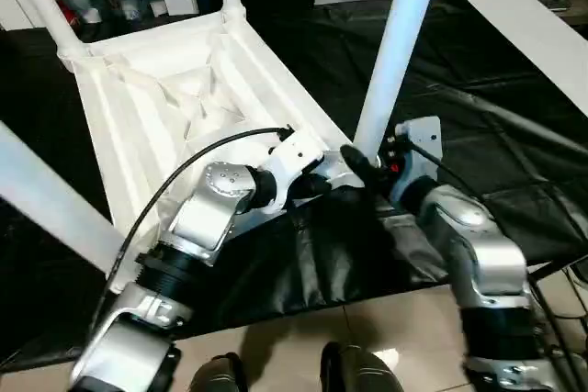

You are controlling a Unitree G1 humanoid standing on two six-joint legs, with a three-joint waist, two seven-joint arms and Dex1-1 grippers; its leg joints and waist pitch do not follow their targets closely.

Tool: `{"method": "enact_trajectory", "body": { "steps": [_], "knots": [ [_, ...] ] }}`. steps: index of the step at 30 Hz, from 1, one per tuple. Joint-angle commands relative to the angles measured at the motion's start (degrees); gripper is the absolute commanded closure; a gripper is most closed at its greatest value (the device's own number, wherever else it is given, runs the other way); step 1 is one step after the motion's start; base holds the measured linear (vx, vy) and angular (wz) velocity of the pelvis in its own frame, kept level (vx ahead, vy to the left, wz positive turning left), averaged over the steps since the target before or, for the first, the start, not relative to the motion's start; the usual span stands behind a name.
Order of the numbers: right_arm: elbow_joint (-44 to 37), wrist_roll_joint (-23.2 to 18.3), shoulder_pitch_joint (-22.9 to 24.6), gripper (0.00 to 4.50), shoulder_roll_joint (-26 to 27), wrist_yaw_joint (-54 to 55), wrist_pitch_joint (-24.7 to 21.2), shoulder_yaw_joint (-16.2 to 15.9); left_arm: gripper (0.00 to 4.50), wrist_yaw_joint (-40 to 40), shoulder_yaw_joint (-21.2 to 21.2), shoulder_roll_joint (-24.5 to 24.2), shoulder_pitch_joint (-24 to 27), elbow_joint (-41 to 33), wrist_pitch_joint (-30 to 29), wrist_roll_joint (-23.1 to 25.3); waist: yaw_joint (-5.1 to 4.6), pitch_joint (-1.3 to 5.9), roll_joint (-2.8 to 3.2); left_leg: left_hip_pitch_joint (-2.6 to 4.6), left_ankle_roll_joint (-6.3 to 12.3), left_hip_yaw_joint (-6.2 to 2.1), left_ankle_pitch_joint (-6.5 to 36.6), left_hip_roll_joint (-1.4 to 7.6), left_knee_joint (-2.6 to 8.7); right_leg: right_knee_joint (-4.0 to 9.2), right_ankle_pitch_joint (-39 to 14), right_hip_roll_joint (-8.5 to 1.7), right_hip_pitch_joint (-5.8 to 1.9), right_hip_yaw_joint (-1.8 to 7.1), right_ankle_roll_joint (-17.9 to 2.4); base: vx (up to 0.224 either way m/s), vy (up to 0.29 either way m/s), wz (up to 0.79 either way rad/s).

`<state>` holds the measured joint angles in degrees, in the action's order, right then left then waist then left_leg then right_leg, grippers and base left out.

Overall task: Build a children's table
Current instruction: Rotate leg to tighten

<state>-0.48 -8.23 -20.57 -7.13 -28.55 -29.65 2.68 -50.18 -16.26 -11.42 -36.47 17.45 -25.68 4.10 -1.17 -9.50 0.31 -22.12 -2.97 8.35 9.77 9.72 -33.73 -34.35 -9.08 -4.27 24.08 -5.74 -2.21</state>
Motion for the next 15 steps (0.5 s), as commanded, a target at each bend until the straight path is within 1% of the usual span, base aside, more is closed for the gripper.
{"method": "enact_trajectory", "body": {
  "steps": [1,2,3,4,5,6,7,8,9,10,11,12,13,14,15],
  "knots": [
    [-0.19,-2.60,0.94,0.93,-0.80,-5.67,0.60,-3.88,4.50,-3.95,-2.00,-0.92,0.20,-2.40,3.37,-1.01,0.38,5.24,-0.15,0.08,7.60,-0.35,6.33,2.45,3.19,4.47,-10.82,-4.25,-4.35,3.54,-12.73,0.000,0.000,0.00],
    [-0.10,-3.02,1.08,0.87,-1.97,-7.42,1.41,-3.65,4.50,-4.80,-2.13,-1.68,0.43,-2.60,3.42,-1.10,0.36,5.12,-0.06,0.11,7.54,-0.37,6.98,2.51,3.28,4.55,-11.85,-4.18,-4.36,3.49,-12.63,0.000,0.000,0.00],
    [0.30,-3.68,1.35,0.77,-4.75,-11.45,3.24,-3.32,4.50,-6.82,-2.34,-3.24,0.81,-2.68,4.52,-1.38,0.40,5.02,-0.06,0.31,7.27,-0.31,7.96,2.63,3.29,4.68,-13.14,-4.23,-4.30,3.52,-12.43,0.000,0.000,0.00],
    [0.34,-3.72,1.36,0.68,-4.95,-11.74,3.38,-3.29,4.50,-6.98,-2.36,-3.35,0.83,-2.68,4.62,-1.41,0.50,4.99,0.16,0.40,7.17,-0.34,8.39,2.66,3.31,4.79,-13.71,-4.24,-4.31,3.50,-12.36,0.000,0.000,0.00],
    [1.06,-4.30,1.59,0.68,-8.61,-17.13,5.57,-3.09,4.50,-9.40,-2.83,-5.27,1.15,-2.43,6.03,-1.59,0.48,4.91,0.06,0.43,6.88,-0.30,9.24,2.73,3.36,4.93,-14.73,-4.22,-4.21,3.47,-12.19,0.000,0.000,0.00],
    [1.07,-4.30,1.59,0.47,-8.64,-17.17,5.58,-3.09,4.50,-9.41,-2.83,-5.28,1.15,-2.43,6.05,-1.59,0.55,4.84,0.04,0.53,6.72,-0.30,9.85,2.83,3.45,4.98,-15.50,-4.17,-4.20,3.49,-11.97,0.000,0.000,0.00],
    [1.56,-4.51,1.62,0.39,-10.58,-19.98,6.59,-3.04,4.50,-11.14,-3.22,-6.36,1.32,-2.28,7.15,-1.77,0.55,4.84,0.04,0.53,6.72,-0.30,9.85,2.83,3.45,4.98,-15.50,-4.17,-4.20,3.49,-11.97,0.000,0.000,0.00],
    [2.09,-4.77,1.56,0.39,-12.10,-22.14,7.41,-2.99,4.50,-12.35,-3.59,-7.23,1.36,-2.11,7.64,-1.91,0.84,4.88,0.07,0.71,6.68,-0.29,10.22,2.94,3.47,4.91,-15.53,-4.20,-4.05,3.52,-12.17,0.000,0.000,0.00],
    [2.58,-5.05,1.45,0.29,-13.73,-24.37,8.05,-2.97,4.50,-13.97,-4.04,-8.18,1.38,-1.87,9.17,-2.07,1.12,4.91,0.00,0.79,6.89,-0.21,9.76,3.05,3.48,4.92,-15.10,-4.28,-4.01,3.63,-12.33,0.000,0.000,0.00],
    [3.11,-5.53,1.29,0.19,-15.21,-26.62,8.87,-3.03,4.50,-15.89,-4.35,-8.99,1.39,-1.60,10.55,-2.50,1.23,4.99,-0.18,0.76,7.01,-0.13,9.39,3.05,3.44,4.86,-14.77,-4.33,-4.04,3.68,-12.46,0.000,0.000,0.00],
    [3.62,-5.97,1.07,0.19,-16.56,-28.79,9.48,-3.05,4.50,-17.46,-4.63,-9.81,1.36,-1.35,11.10,-2.73,1.42,4.99,-0.11,0.76,7.10,-0.13,9.12,3.07,3.44,4.76,-14.62,-4.35,-4.02,3.69,-12.69,0.000,0.000,0.00],
    [4.54,-6.26,0.70,0.19,-18.37,-31.82,11.48,-3.46,4.50,-20.34,-5.17,-10.94,1.30,-0.85,13.67,-3.16,1.74,5.08,-0.12,0.90,7.41,-0.02,8.35,3.20,3.44,4.60,-13.07,-4.32,-3.88,3.79,-13.44,0.000,0.000,0.00],
    [4.82,-6.35,0.59,0.19,-18.90,-32.80,12.18,-3.60,4.50,-21.32,-5.34,-11.29,1.30,-0.71,14.51,-3.33,1.85,5.14,-0.14,0.80,7.71,-0.05,8.37,3.09,3.37,4.61,-13.04,-4.36,-3.97,3.68,-13.49,0.000,0.000,0.00],
    [5.40,-6.62,0.36,0.19,-19.69,-34.83,13.40,-3.87,4.50,-22.86,-5.69,-11.90,1.22,-0.47,15.09,-3.51,2.00,5.21,-0.24,0.74,7.80,0.05,8.15,3.12,3.35,4.41,-12.75,-4.46,-4.07,3.76,-13.59,0.000,0.000,0.00],
    [6.76,-7.05,-0.19,0.19,-21.18,-38.78,15.50,-4.70,4.50,-25.24,-6.69,-13.14,0.95,0.17,16.81,-3.16,2.07,5.11,-0.21,0.74,7.85,0.08,8.22,3.15,3.38,4.49,-12.93,-4.47,-4.00,3.78,-13.52,0.000,0.000,0.00]
  ]
}}
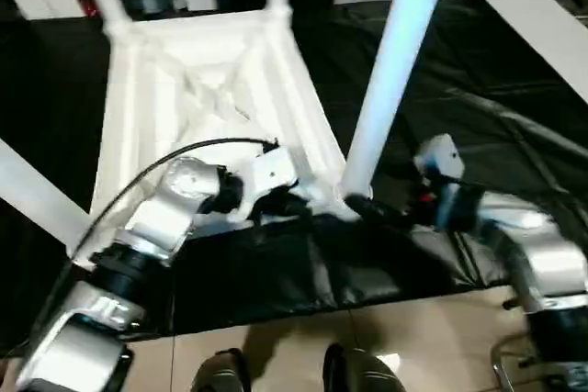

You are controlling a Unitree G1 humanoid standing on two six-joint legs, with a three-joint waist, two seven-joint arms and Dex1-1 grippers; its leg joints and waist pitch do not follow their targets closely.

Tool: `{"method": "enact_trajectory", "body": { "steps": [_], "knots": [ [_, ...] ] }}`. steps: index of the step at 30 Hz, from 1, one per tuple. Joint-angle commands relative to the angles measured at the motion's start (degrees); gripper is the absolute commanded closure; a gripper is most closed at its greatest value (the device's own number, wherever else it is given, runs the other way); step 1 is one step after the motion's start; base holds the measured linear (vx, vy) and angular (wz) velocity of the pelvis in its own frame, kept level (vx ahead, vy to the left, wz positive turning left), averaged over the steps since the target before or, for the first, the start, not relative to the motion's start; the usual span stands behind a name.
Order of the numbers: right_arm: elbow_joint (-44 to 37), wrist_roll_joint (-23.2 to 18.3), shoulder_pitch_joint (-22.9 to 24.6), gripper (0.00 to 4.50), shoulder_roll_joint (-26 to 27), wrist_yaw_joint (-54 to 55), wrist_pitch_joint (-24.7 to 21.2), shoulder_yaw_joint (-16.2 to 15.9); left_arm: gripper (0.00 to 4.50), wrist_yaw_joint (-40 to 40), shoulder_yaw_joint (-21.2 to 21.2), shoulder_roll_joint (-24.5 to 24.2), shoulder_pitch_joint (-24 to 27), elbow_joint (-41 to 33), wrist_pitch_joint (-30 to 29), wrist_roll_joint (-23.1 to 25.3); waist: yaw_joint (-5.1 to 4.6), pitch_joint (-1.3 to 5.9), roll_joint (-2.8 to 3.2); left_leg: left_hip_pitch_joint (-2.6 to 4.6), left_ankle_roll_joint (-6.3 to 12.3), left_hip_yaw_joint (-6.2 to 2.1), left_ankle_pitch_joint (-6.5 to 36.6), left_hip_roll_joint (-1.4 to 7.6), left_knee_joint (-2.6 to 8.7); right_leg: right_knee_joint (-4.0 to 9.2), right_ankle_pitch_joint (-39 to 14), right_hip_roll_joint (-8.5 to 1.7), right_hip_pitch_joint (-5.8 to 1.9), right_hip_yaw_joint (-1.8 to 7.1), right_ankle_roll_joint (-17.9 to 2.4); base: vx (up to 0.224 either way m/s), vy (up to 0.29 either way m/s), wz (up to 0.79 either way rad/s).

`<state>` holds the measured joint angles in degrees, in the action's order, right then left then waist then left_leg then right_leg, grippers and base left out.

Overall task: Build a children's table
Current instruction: Rotate leg to tighten

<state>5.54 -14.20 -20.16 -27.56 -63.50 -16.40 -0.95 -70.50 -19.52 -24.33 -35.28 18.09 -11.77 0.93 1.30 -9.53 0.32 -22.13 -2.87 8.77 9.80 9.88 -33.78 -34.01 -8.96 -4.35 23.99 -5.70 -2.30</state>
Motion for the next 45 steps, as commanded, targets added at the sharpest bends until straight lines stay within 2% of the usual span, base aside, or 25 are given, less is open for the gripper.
{"method": "enact_trajectory", "body": {
  "steps": [1,3,4,5,8,9,11,12,16,23,29,30,34,37,39,41,42,43,44,45],
  "knots": [
    [1.37,-1.51,-0.96,0.19,-1.37,-5.96,2.90,-1.43,4.50,-6.09,-3.89,-0.68,-0.34,-0.22,3.63,0.07,-0.16,5.14,-0.35,0.80,8.06,-0.27,8.23,3.06,3.45,4.18,-13.25,-4.38,-3.87,3.75,-13.47,0.000,0.000,0.00],
    [2.56,-2.51,-1.80,0.19,-2.12,-9.58,3.31,-1.88,4.50,-7.97,-4.52,-1.25,-0.53,0.12,4.95,-0.26,0.16,5.16,-0.25,0.95,8.03,-0.26,8.31,3.16,3.46,4.15,-13.69,-4.41,-3.79,3.72,-13.84,0.000,0.000,0.00],
    [3.30,-3.09,-2.30,0.19,-2.52,-11.43,3.29,-2.18,4.50,-8.73,-4.90,-1.47,-0.75,0.37,5.57,-0.30,0.17,5.22,-0.70,0.91,8.06,-0.22,8.38,3.16,3.46,4.16,-13.93,-4.41,-3.90,3.70,-13.84,0.000,0.000,0.00],
    [3.73,-3.38,-2.61,0.36,-2.84,-12.66,3.15,-2.50,4.50,-9.22,-5.19,-1.63,-0.90,0.52,5.98,-0.24,0.35,5.19,-0.46,0.91,8.08,-0.26,8.34,3.24,3.48,4.04,-14.27,-4.45,-3.85,3.67,-13.89,0.000,0.000,0.00],
    [4.65,-3.72,-3.19,0.58,-3.52,-15.12,3.29,-3.31,4.50,-10.22,-5.78,-1.94,-1.22,0.89,7.02,-0.05,0.54,5.19,-0.42,1.11,7.93,-0.14,8.35,3.45,3.52,4.00,-13.96,-4.38,-3.66,3.78,-14.11,0.000,0.000,0.00],
    [5.84,-4.14,-3.79,0.64,-3.98,-17.17,3.28,-3.95,4.50,-11.10,-5.95,-1.94,-1.47,1.41,7.83,-0.15,0.71,5.28,-0.66,1.04,7.86,-0.09,7.88,3.43,3.51,3.82,-13.70,-4.47,-3.76,3.80,-14.25,0.000,0.000,0.00],
    [6.97,-3.97,-4.29,0.87,-4.14,-18.26,3.89,-4.43,4.50,-11.64,-5.97,-1.91,-1.67,1.84,8.41,-0.21,0.74,5.38,-0.63,0.96,7.93,-0.02,7.78,3.33,3.43,3.85,-14.00,-4.44,-3.75,3.68,-14.23,0.000,0.000,0.00],
    [8.62,-3.54,-5.05,0.95,-4.07,-19.35,4.81,-5.11,4.50,-12.16,-5.99,-1.83,-1.93,2.20,8.85,-0.27,0.72,5.33,-0.83,0.84,7.76,0.06,7.86,3.24,3.42,3.93,-14.52,-4.47,-3.83,3.73,-13.96,0.000,0.000,0.00],
    [11.19,-3.11,-6.49,1.20,-3.52,-20.73,6.44,-5.97,4.50,-12.77,-6.04,-1.71,-2.20,2.68,9.58,-0.37,0.77,5.39,-0.83,0.88,7.58,0.18,7.62,3.30,3.41,3.91,-14.75,-4.50,-3.75,3.77,-13.80,0.000,0.000,0.00],
    [11.29,-3.69,-6.98,1.85,-2.47,-21.29,6.52,-6.68,4.50,-12.95,-6.18,-1.66,-2.20,2.98,10.07,-0.63,0.88,5.42,-0.77,0.88,7.84,0.24,7.12,3.42,3.44,3.76,-14.36,-4.42,-3.67,3.74,-13.82,0.000,0.000,0.00],
    [11.74,-4.35,-6.89,2.21,-2.54,-22.89,6.70,-7.65,4.50,-13.35,-5.97,-1.85,-2.01,3.31,10.55,-0.55,1.01,5.37,-0.86,0.88,8.06,0.31,6.95,3.43,3.43,3.80,-14.28,-4.46,-3.64,3.76,-13.80,0.000,0.000,0.00],
    [11.51,-4.50,-6.72,2.40,-2.61,-23.04,6.38,-7.73,4.50,-13.24,-5.91,-1.93,-1.99,3.38,10.44,-0.48,1.05,5.37,-0.83,0.97,7.84,0.31,7.24,3.44,3.46,3.82,-14.89,-4.45,-3.60,3.77,-13.64,0.000,0.000,0.00],
    [10.13,-5.46,-5.94,2.53,-2.62,-23.19,4.09,-7.65,4.50,-12.49,-5.75,-1.99,-1.85,3.30,9.34,-0.39,1.11,5.38,-0.77,0.97,7.34,0.30,7.61,3.43,3.50,3.90,-15.69,-4.45,-3.64,3.77,-13.37,0.000,0.000,0.00],
    [5.93,-6.88,-3.35,2.55,-1.82,-19.78,-0.74,-7.16,4.50,-8.79,-4.27,-0.49,-1.64,2.70,4.24,-1.03,1.30,5.45,-0.60,1.06,7.35,0.35,7.07,3.52,3.53,3.82,-14.66,-4.37,-3.64,3.84,-13.61,0.000,0.000,0.00],
    [2.71,-5.74,-1.60,2.56,0.08,-13.01,-4.29,-7.10,4.50,-4.10,-2.63,1.48,-1.52,1.47,-0.22,-1.22,1.45,5.37,-0.63,1.08,7.09,0.34,6.77,3.58,3.60,3.73,-14.33,-4.39,-3.50,3.91,-13.94,0.000,0.000,0.00],
    [0.75,-3.83,-0.63,2.56,1.94,-7.59,-5.42,-7.33,4.50,-0.38,-1.43,3.34,-1.36,0.66,-2.85,-1.42,1.37,4.96,-0.65,1.11,6.16,0.26,8.19,3.55,3.80,4.14,-16.90,-4.40,-3.31,3.87,-13.41,0.000,0.000,0.00],
    [0.32,-3.37,-0.42,2.56,2.39,-6.37,-5.60,-7.39,4.50,0.46,-1.15,3.78,-1.30,0.48,-3.38,-1.49,1.17,4.84,-0.74,1.20,4.78,0.19,10.74,3.16,3.81,4.75,-22.41,-4.55,-3.43,3.65,-11.70,0.000,0.000,0.00],
    [-1.55,-2.64,0.01,2.56,6.10,0.66,-8.46,-6.76,4.50,3.74,-0.45,5.70,-0.90,-0.62,-5.70,-1.46,0.98,4.70,-0.56,1.32,3.77,0.06,12.35,2.96,3.79,5.26,-26.91,-4.71,-3.38,3.57,-10.09,0.000,0.000,0.00],
    [-2.51,-2.60,0.09,2.57,8.36,4.39,-10.19,-6.19,4.50,5.64,-0.17,6.80,-0.77,-1.09,-6.81,-1.22,0.74,4.55,-0.65,1.25,3.29,0.08,12.67,2.99,3.96,5.49,-28.13,-4.61,-3.29,3.61,-9.43,0.000,0.000,0.00],
    [-3.14,-2.39,0.08,2.57,10.10,7.24,-11.52,-5.79,4.50,6.93,0.09,7.68,-0.65,-1.47,-7.76,-1.21,-0.22,4.16,-0.86,0.94,1.81,-0.48,15.85,2.61,4.18,6.18,-34.10,-4.67,-3.45,2.96,-6.83,0.000,0.000,0.00]
  ]
}}
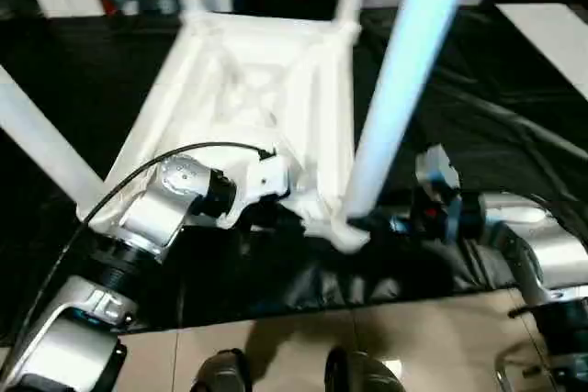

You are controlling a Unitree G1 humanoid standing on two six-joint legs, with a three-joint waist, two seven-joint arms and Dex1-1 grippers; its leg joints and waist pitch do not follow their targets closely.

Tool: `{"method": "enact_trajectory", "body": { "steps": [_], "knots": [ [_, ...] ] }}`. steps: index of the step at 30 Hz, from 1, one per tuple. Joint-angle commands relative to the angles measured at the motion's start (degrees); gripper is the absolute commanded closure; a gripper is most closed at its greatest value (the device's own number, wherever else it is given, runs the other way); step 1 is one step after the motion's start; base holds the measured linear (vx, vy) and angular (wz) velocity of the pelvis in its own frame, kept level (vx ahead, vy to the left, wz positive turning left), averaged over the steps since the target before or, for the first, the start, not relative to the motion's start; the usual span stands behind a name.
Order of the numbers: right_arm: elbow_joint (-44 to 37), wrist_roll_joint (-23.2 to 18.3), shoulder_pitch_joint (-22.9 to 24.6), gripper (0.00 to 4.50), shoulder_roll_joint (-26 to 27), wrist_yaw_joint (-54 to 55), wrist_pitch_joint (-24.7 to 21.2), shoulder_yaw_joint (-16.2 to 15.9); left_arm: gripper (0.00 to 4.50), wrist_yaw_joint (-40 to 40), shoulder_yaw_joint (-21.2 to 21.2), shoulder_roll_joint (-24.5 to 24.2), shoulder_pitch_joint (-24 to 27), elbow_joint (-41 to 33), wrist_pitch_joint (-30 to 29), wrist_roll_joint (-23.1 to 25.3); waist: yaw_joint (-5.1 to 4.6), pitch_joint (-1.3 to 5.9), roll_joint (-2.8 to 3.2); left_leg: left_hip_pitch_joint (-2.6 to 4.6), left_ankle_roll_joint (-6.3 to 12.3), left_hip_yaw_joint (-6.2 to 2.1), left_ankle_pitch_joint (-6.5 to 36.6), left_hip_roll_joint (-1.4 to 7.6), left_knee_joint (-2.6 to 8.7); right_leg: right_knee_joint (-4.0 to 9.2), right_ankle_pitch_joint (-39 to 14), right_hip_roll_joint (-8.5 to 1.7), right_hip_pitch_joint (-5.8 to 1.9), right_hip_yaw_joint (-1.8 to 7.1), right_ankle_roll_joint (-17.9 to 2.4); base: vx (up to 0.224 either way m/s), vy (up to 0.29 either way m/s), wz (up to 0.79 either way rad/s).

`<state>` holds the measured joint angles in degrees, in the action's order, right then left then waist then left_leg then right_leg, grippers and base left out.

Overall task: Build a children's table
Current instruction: Rotate leg to tighten

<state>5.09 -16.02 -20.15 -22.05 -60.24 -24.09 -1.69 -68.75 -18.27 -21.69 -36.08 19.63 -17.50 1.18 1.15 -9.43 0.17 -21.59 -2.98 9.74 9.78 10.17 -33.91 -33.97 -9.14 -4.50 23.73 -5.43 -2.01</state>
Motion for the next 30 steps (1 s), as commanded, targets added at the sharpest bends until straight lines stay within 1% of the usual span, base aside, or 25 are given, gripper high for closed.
{"method": "enact_trajectory", "body": {
  "steps": [1,2,3,4,5,6,7,8,9,10,11,12,14,15,17,18,20,21,22,23,24,26,28,29,30],
  "knots": [
    [-2.87,-0.52,0.07,2.57,5.11,4.83,-4.22,-4.93,4.50,5.56,-1.09,5.30,0.18,-3.12,-2.31,-1.46,-0.30,4.13,-0.56,0.39,1.47,-1.63,16.29,2.24,4.31,6.18,-35.12,-4.56,-3.37,2.58,-6.23,0.000,0.000,0.00],
    [-3.32,0.03,-0.07,2.57,7.06,7.90,-5.33,-4.61,4.50,7.02,-0.79,6.37,0.20,-3.43,-3.39,-1.46,-0.92,3.89,-0.64,0.74,1.07,-1.65,17.84,2.08,4.26,6.89,-37.83,-4.54,-2.79,2.44,-4.87,0.000,0.000,0.00],
    [-3.65,2.86,-0.83,2.57,13.55,18.42,-7.92,-3.33,4.50,11.92,0.09,9.90,-0.55,-3.07,-5.40,-0.74,-1.22,3.95,-0.53,0.88,0.91,-1.72,18.26,1.96,4.15,7.08,-38.79,-4.53,-2.76,2.29,-4.40,0.000,0.000,0.00],
    [-3.65,2.93,-0.85,2.57,13.68,18.63,-7.97,-3.30,4.50,12.02,0.11,9.96,-0.56,-3.06,-5.43,-0.72,-2.12,4.10,-0.37,0.77,0.17,-2.10,19.49,1.84,4.14,7.46,-40.36,-4.65,-2.89,1.54,-3.20,0.000,0.000,0.00],
    [-3.17,4.45,-1.58,2.57,17.65,25.21,-9.35,-2.25,4.50,15.47,0.82,12.30,-1.35,-2.27,-5.98,-0.26,-2.49,4.23,-0.39,0.55,0.15,-2.23,19.33,1.88,4.20,7.46,-39.67,-4.61,-3.18,1.44,-2.91,0.000,0.000,0.00],
    [-2.96,4.69,-1.95,2.57,19.55,28.33,-9.86,-1.69,4.50,16.96,1.11,13.38,-1.78,-1.92,-6.37,-0.12,-2.49,4.23,-0.39,0.55,0.15,-2.23,19.33,1.88,4.20,7.46,-39.67,-4.61,-3.18,1.44,-2.91,0.000,0.000,0.00],
    [-2.67,4.67,-2.34,2.57,21.80,31.91,-9.70,-0.96,4.50,18.16,1.27,14.42,-2.27,-1.51,-6.40,-0.03,-3.10,4.13,0.05,0.80,0.06,-2.43,20.99,1.98,4.33,7.84,-39.40,-4.49,-2.74,1.14,-2.58,0.000,0.000,0.00],
    [-2.47,3.83,-2.49,2.22,23.30,33.76,-9.09,-0.21,4.50,19.07,1.32,14.84,-2.63,-1.01,-6.14,0.24,-3.36,4.35,0.12,1.21,0.48,-2.38,21.83,1.93,4.24,8.07,-38.20,-4.57,-2.59,1.16,-2.72,0.000,0.000,0.00],
    [-2.10,3.69,-2.70,2.01,24.42,35.71,-7.81,0.52,4.50,19.50,1.17,14.85,-3.07,-0.27,-5.31,0.62,-3.56,4.55,0.28,1.10,1.10,-2.37,21.37,2.10,4.43,7.90,-35.12,-4.55,-2.79,1.30,-3.48,0.000,0.000,0.00],
    [-1.97,3.66,-2.77,2.01,24.73,36.26,-7.36,0.73,4.50,19.58,1.12,14.81,-3.23,-0.01,-5.03,0.74,-3.63,4.53,0.28,0.99,1.38,-2.31,21.09,2.16,4.57,7.81,-33.61,-4.50,-2.78,1.42,-3.88,0.000,0.000,0.00],
    [-2.21,4.45,-2.70,1.84,25.02,37.39,-6.77,1.04,4.50,20.03,1.23,14.45,-3.54,0.49,-4.44,1.53,-3.68,4.67,0.38,1.01,1.71,-2.26,20.80,2.32,4.68,7.49,-30.82,-4.48,-2.77,1.73,-4.97,0.000,0.000,0.00],
    [-2.43,5.24,-2.47,1.77,24.66,37.69,-6.11,1.01,4.50,20.05,1.38,14.05,-3.57,0.53,-4.08,1.87,-3.64,4.74,0.34,0.96,1.83,-2.20,20.31,2.37,4.70,7.27,-29.41,-4.47,-2.77,1.92,-5.57,0.000,0.000,0.00],
    [-3.01,6.44,-1.72,1.53,23.53,37.12,-4.50,0.61,4.50,19.75,1.74,13.21,-3.33,0.16,-3.97,2.10,-3.31,5.22,0.27,0.71,2.65,-1.73,16.68,2.52,4.67,6.27,-22.29,-4.41,-3.09,2.71,-8.47,0.000,0.000,0.00],
    [-3.65,7.13,-1.10,1.53,23.25,37.01,-4.30,0.68,4.50,19.48,1.77,12.75,-3.09,-0.13,-3.30,2.29,-3.19,5.27,0.29,0.70,2.94,-1.59,15.76,2.51,4.61,6.09,-20.91,-4.44,-3.16,2.84,-9.09,0.000,0.000,0.00],
    [-4.61,6.51,-0.11,1.33,23.13,36.07,-4.63,1.46,4.50,18.98,1.79,12.02,-2.73,-0.43,-3.02,2.53,-2.89,5.48,0.24,0.63,3.85,-1.28,13.34,2.51,4.47,5.70,-18.21,-4.38,-3.35,3.10,-10.36,0.000,0.000,0.00],
    [-5.73,7.27,1.42,1.27,21.56,35.51,-4.13,1.26,4.50,18.01,1.61,10.89,-2.18,-0.61,-1.59,2.82,-2.51,5.77,0.23,0.66,4.57,-1.07,11.92,2.60,4.28,5.47,-17.02,-4.36,-3.40,3.22,-11.06,0.000,0.000,0.00],
    [-7.05,6.66,3.54,1.00,19.47,34.05,-3.31,1.54,4.50,17.15,1.66,9.59,-1.62,-0.44,-0.13,2.80,-1.88,6.08,0.04,0.51,5.05,-0.95,9.67,2.61,4.18,5.08,-15.17,-4.35,-3.69,3.28,-11.51,0.000,0.000,0.00],
    [-8.25,5.68,5.33,0.90,17.83,32.59,-2.49,2.06,4.50,16.16,1.64,8.46,-1.22,-0.10,1.84,2.64,-1.65,6.04,0.11,0.55,5.29,-0.82,9.32,2.51,4.10,5.15,-14.87,-4.32,-3.55,3.35,-11.57,0.000,0.000,0.00],
    [-8.89,4.91,6.38,0.85,16.68,30.76,-1.13,2.30,4.50,15.90,1.81,7.86,-1.05,0.21,2.26,2.46,-1.47,6.13,-0.32,0.52,5.73,-0.63,8.90,2.45,4.01,5.09,-14.78,-4.33,-3.65,3.49,-11.34,0.000,0.000,0.00],
    [-8.97,4.83,6.51,0.85,16.50,30.56,-1.02,2.35,4.50,15.84,1.82,7.76,-1.04,0.27,2.47,2.45,-1.20,6.12,-0.21,0.48,5.90,-0.62,8.65,2.41,3.95,5.08,-15.00,-4.41,-3.71,3.47,-11.28,0.000,0.000,0.00],
    [-9.63,4.23,7.69,0.79,14.65,28.32,0.60,2.96,4.50,14.96,1.92,6.85,-0.84,0.83,4.90,2.20,-0.75,6.23,-0.12,0.38,6.05,-0.59,7.87,2.45,3.88,4.98,-15.27,-4.32,-3.67,3.46,-11.15,0.000,0.000,0.00],
    [-10.28,3.41,8.80,0.50,12.38,25.44,1.93,4.15,4.50,14.02,2.31,5.90,-0.36,1.08,7.16,1.86,-0.52,6.24,-0.10,0.33,6.06,-0.67,7.69,2.55,3.90,4.80,-14.86,-4.23,-3.71,3.37,-11.12,0.000,0.000,0.00],
    [-10.39,3.06,9.20,0.40,11.39,24.42,2.29,5.03,4.50,14.32,2.66,5.64,-0.18,1.25,7.93,1.91,-0.56,6.06,-0.10,0.36,6.16,-0.68,7.95,2.65,3.94,4.82,-14.76,-4.14,-3.48,3.36,-11.29,0.000,0.000,0.00],
    [-10.38,2.58,9.92,0.18,9.01,22.00,3.76,6.20,4.50,14.92,3.71,5.69,-0.05,1.54,8.77,1.23,-0.62,5.96,-0.16,0.39,6.01,-0.70,9.27,2.60,3.91,4.95,-16.12,-4.19,-3.49,3.29,-11.37,0.000,0.000,0.00],
    [-10.49,2.28,10.11,0.18,8.30,21.50,3.75,6.72,4.50,14.70,4.13,5.81,0.05,1.20,8.33,0.57,-0.58,5.91,-0.18,0.39,5.93,-0.74,9.60,2.64,3.90,4.99,-16.73,-4.21,-3.51,3.29,-11.23,0.000,0.000,0.00]
  ]
}}
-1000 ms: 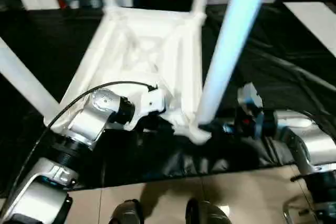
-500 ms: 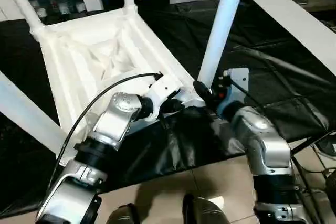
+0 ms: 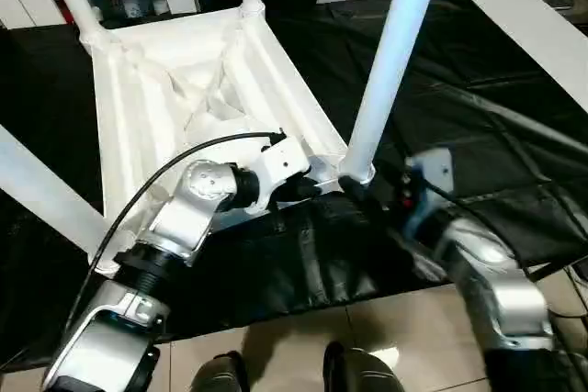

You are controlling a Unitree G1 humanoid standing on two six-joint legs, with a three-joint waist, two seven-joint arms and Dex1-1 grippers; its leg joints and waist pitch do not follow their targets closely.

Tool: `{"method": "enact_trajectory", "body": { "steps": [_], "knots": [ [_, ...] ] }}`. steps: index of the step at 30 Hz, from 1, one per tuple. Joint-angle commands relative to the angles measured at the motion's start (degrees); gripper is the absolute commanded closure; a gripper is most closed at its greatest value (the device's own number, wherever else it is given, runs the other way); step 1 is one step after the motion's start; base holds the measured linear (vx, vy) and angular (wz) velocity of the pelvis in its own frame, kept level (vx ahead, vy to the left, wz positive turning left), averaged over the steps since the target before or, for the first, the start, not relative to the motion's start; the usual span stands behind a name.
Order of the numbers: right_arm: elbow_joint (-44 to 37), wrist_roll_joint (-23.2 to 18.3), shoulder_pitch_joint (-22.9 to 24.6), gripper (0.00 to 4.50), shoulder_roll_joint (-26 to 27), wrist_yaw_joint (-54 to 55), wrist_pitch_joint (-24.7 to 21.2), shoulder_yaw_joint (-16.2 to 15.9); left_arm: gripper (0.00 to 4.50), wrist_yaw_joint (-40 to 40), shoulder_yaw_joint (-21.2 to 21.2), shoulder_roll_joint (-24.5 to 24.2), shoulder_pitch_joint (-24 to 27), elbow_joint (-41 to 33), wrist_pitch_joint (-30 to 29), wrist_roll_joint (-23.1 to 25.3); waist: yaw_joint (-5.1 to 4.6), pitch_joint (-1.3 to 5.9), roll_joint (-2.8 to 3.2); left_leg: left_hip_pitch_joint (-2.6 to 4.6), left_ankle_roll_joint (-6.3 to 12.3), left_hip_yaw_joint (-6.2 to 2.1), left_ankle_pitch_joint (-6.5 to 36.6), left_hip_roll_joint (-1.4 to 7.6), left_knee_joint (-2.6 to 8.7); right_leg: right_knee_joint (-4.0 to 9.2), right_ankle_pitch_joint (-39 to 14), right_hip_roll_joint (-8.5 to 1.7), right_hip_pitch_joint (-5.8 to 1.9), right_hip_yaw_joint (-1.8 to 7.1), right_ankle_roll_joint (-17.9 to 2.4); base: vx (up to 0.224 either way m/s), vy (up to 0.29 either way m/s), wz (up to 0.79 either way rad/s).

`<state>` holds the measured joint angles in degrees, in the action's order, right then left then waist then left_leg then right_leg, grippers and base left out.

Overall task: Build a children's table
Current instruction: Rotate leg to tighten

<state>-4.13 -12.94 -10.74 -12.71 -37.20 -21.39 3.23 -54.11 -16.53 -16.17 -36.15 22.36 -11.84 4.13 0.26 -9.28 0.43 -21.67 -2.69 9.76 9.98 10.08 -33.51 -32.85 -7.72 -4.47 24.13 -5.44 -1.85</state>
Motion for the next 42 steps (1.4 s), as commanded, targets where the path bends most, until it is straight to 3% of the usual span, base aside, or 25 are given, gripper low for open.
{"method": "enact_trajectory", "body": {
  "steps": [1,2,7,9,10,12,15,16,17,18,19,20,21,23,24,27,28,29,30,33,34,35,37,40,42],
  "knots": [
    [-2.47,-2.98,1.54,0.07,-3.12,-3.55,-0.66,3.15,4.50,-0.65,3.69,0.76,0.71,-3.26,0.60,-4.74,0.28,5.56,-0.45,0.44,5.49,-0.72,9.94,2.69,3.51,3.97,-19.27,-4.20,-3.78,3.34,-11.16,0.000,0.000,0.00],
    [-2.95,-3.70,1.84,0.00,-3.62,-4.06,-1.35,3.48,4.07,-0.87,4.02,0.87,0.95,-3.89,-0.06,-5.40,0.28,5.45,-0.52,0.46,5.57,-0.66,10.17,2.63,3.50,4.07,-19.66,-4.21,-3.90,3.35,-11.17,0.000,0.000,0.00],
    [-8.67,-11.92,4.05,0.00,-6.57,-10.67,-4.62,5.22,3.82,0.49,5.84,2.26,3.49,-8.39,-2.09,-8.53,0.45,5.09,-0.67,0.24,6.83,-0.81,11.23,2.62,3.48,4.55,-22.81,-4.14,-3.78,3.03,-10.57,0.000,0.000,0.00],
    [-13.30,-18.92,4.70,0.00,-7.07,-13.69,-7.93,6.28,3.63,1.44,6.11,2.72,6.65,-12.79,-3.45,-9.69,0.31,4.44,-0.95,0.19,6.86,-0.94,12.34,2.61,3.71,4.86,-25.90,-4.07,-3.44,2.98,-8.88,0.000,0.000,0.00],
    [-13.30,-18.92,4.70,0.00,-7.07,-13.69,-7.93,6.28,3.60,1.44,6.11,2.72,6.65,-12.79,-3.45,-9.69,0.30,4.50,-0.93,0.26,6.81,-0.97,12.37,2.62,3.67,4.92,-26.59,-4.15,-3.46,2.97,-8.57,0.000,0.000,0.00],
    [-16.15,-23.31,4.00,0.00,-6.82,-13.98,-9.90,5.74,3.34,2.90,6.30,2.68,10.36,-17.38,-5.31,-9.92,0.12,4.01,-1.12,0.36,6.31,-0.95,13.26,2.51,3.81,5.45,-29.64,-4.05,-2.97,2.94,-7.09,0.000,0.000,0.00],
    [-17.41,-23.95,2.40,0.00,-5.34,-12.37,-10.68,4.40,3.21,4.61,7.37,2.23,15.40,-23.56,-8.65,-11.32,0.02,3.77,-0.92,0.48,4.41,-1.35,14.91,2.65,4.08,5.59,-33.27,-4.23,-2.67,2.88,-5.51,0.000,0.000,0.00],
    [-17.41,-23.95,2.40,0.00,-5.34,-12.37,-10.68,4.40,3.16,4.61,7.37,2.23,15.40,-23.56,-8.65,-11.32,-0.11,3.60,-0.89,0.26,4.20,-1.42,15.26,2.66,4.25,5.67,-33.72,-4.26,-2.69,2.81,-5.44,0.000,0.000,0.00],
    [-17.34,-24.02,1.48,0.00,-4.62,-11.54,-10.94,4.10,3.03,5.15,7.74,1.84,17.20,-25.64,-9.79,-11.79,-0.06,3.47,-0.71,0.92,3.73,-1.31,16.64,2.56,4.11,6.17,-35.53,-4.09,-2.01,2.80,-4.71,0.000,0.000,0.00],
    [-17.09,-24.22,-0.24,0.00,-3.22,-9.95,-11.38,3.56,2.88,6.05,8.39,0.56,21.26,-29.57,-11.19,-12.20,-0.26,3.39,-1.25,0.62,3.35,-1.50,16.51,2.61,4.34,5.92,-34.80,-4.15,-2.24,2.81,-4.86,0.000,0.000,0.00],
    [-17.11,-24.34,-0.76,0.00,-2.74,-9.36,-11.53,3.37,2.80,6.37,8.64,0.06,22.85,-31.08,-11.65,-12.37,-0.24,3.43,-1.01,0.18,3.26,-1.74,16.08,2.74,4.55,5.53,-33.93,-4.26,-2.55,2.80,-5.09,0.000,0.000,0.00],
    [-17.11,-24.34,-0.76,0.00,-2.74,-9.36,-11.53,3.37,2.79,6.37,8.64,0.06,22.85,-31.08,-11.65,-12.37,-0.45,3.30,-0.77,0.43,3.17,-1.61,16.54,2.80,4.62,5.82,-33.81,-4.04,-2.06,2.91,-4.77,0.000,0.000,0.00],
    [-17.00,-23.73,-1.85,0.00,-1.36,-7.67,-11.62,1.84,2.78,6.38,9.67,-0.88,28.71,-37.11,-13.23,-14.09,-0.40,3.27,-1.42,0.69,3.17,-1.45,16.20,2.86,4.50,5.68,-32.77,-4.22,-1.82,3.18,-5.04,0.000,0.000,0.00],
    [-16.57,-22.88,-2.50,0.00,-0.43,-6.68,-11.40,0.02,2.57,6.58,10.70,-1.37,33.47,-42.11,-14.64,-15.44,-0.40,3.27,-0.89,0.39,3.07,-1.46,15.16,3.11,4.79,5.34,-30.48,-4.06,-1.90,3.28,-5.58,0.000,0.000,0.00],
    [-15.96,-22.22,-2.82,0.00,-0.03,-6.13,-11.10,-0.88,2.43,6.39,11.21,-1.83,35.84,-44.39,-15.11,-16.18,-0.43,3.36,-1.48,0.06,3.16,-1.49,13.75,3.21,4.82,4.73,-27.76,-4.17,-2.13,3.40,-6.43,0.000,0.000,0.00],
    [-13.64,-19.31,-3.70,0.00,0.94,-4.04,-10.02,-2.55,2.27,5.61,12.92,-3.70,41.58,-49.78,-16.83,-18.45,-0.11,3.01,-1.43,0.42,3.52,-1.04,13.35,3.18,4.99,4.95,-26.07,-3.85,-1.65,3.65,-6.56,0.000,0.000,0.00],
    [-12.39,-17.84,-4.18,0.00,1.38,-3.09,-9.32,-3.01,2.27,5.30,14.14,-4.86,44.11,-52.01,-17.92,-19.68,0.03,2.68,-2.05,0.35,2.94,-0.89,13.68,3.13,5.23,4.88,-25.74,-3.80,-1.67,3.69,-6.79,0.000,0.000,0.00],
    [-12.39,-17.84,-4.18,0.00,1.38,-3.09,-9.32,-3.01,2.02,5.30,14.14,-4.86,44.11,-52.01,-17.92,-19.68,0.03,2.68,-2.05,0.35,2.94,-0.89,13.68,3.13,5.23,4.88,-25.74,-3.80,-1.67,3.69,-6.79,0.000,0.000,0.00],
    [-9.24,-15.02,-5.46,0.00,2.40,0.44,-8.43,-2.71,1.95,3.61,17.35,-7.55,49.09,-55.22,-19.05,-21.76,-0.04,2.54,-2.32,0.20,2.43,-1.02,13.95,3.16,5.39,4.74,-26.06,-3.95,-1.86,3.71,-6.71,0.000,0.000,0.00],
    [-5.16,-12.52,-7.15,0.00,2.82,4.73,-6.44,-0.74,1.88,0.84,21.64,-11.09,54.18,-57.20,-20.11,-23.42,-0.48,2.19,-1.95,0.61,1.19,-0.97,15.38,3.04,5.57,4.85,-26.69,-3.77,-1.50,3.84,-6.23,0.000,0.000,0.00],
    [-3.40,-11.49,-7.92,0.00,2.49,6.58,-5.31,0.30,1.88,-0.64,24.32,-12.69,56.77,-57.92,-20.53,-24.17,-0.64,2.08,-2.58,0.70,1.01,-0.93,15.84,3.01,5.71,4.92,-26.58,-3.58,-1.58,3.87,-5.95,0.000,0.000,0.00],
    [-2.26,-10.80,-8.42,0.00,2.23,7.84,-4.58,0.99,1.88,-1.62,26.13,-13.73,58.50,-58.40,-20.80,-24.68,-0.28,2.02,-2.07,1.04,0.55,-0.93,16.08,3.08,5.64,4.69,-26.27,-3.78,-1.38,3.99,-6.36,0.000,0.000,0.00],
    [0.81,-9.50,-9.96,0.00,0.85,10.69,-2.88,3.23,1.88,-4.40,32.79,-16.63,62.29,-58.69,-21.89,-26.66,-0.27,1.84,-2.10,1.21,0.24,-0.84,16.74,3.04,5.79,4.62,-25.44,-3.42,-1.27,4.00,-6.03,0.000,0.000,0.00],
    [5.26,-7.41,-11.97,0.00,-0.50,14.02,-0.42,6.07,1.88,-5.83,40.21,-20.66,64.46,-58.15,-23.16,-29.62,-0.05,1.60,-2.00,1.79,-0.44,-0.59,18.69,2.88,5.80,4.66,-24.91,-3.17,-0.89,4.07,-5.92,0.000,0.000,0.00],
    [6.18,-7.23,-12.29,0.00,-0.85,14.14,0.02,6.51,1.65,-6.17,41.60,-21.50,64.54,-57.66,-23.09,-30.08,0.09,1.59,-2.09,1.74,-0.46,-0.62,18.88,2.83,5.81,4.54,-24.89,-3.24,-0.99,4.15,-5.85,0.000,0.000,0.00]
  ]
}}
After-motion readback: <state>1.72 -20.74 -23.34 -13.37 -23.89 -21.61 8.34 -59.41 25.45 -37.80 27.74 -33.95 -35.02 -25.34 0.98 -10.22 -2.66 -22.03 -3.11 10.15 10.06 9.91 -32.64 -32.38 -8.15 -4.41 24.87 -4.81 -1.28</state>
